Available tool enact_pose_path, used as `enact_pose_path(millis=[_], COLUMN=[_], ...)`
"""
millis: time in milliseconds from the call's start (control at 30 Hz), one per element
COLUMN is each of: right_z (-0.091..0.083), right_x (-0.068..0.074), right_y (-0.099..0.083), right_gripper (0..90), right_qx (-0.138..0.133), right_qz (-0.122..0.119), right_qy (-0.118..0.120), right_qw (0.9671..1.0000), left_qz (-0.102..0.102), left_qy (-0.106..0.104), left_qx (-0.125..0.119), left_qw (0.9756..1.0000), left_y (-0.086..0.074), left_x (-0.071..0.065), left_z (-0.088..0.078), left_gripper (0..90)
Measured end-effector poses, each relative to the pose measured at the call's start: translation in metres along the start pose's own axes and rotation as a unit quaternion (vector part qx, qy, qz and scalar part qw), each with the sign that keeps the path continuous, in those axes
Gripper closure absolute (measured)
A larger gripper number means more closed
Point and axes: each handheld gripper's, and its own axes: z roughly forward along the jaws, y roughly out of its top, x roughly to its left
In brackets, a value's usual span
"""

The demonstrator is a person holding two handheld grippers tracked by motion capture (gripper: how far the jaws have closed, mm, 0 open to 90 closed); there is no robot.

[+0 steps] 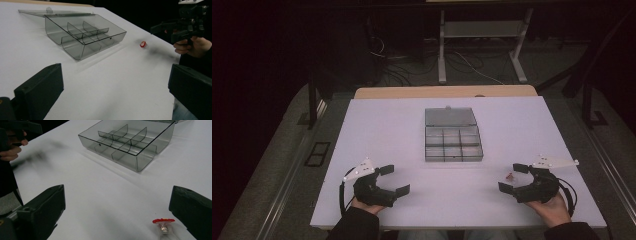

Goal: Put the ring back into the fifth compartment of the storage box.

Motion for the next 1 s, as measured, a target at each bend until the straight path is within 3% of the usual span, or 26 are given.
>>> enact_pose_path(millis=[1000], right_z=[-0.0059], right_x=[-0.0003], right_y=[0.0024], right_gripper=[0.0], right_qx=[0.023], right_qz=[-0.001], right_qy=[-0.006], right_qw=[0.9997], left_qz=[-0.002], left_qy=[0.004], left_qx=[0.005], left_qw=[1.0], left_y=[-0.0014], left_x=[0.0011], left_z=[0.0016], left_gripper=[0.0])
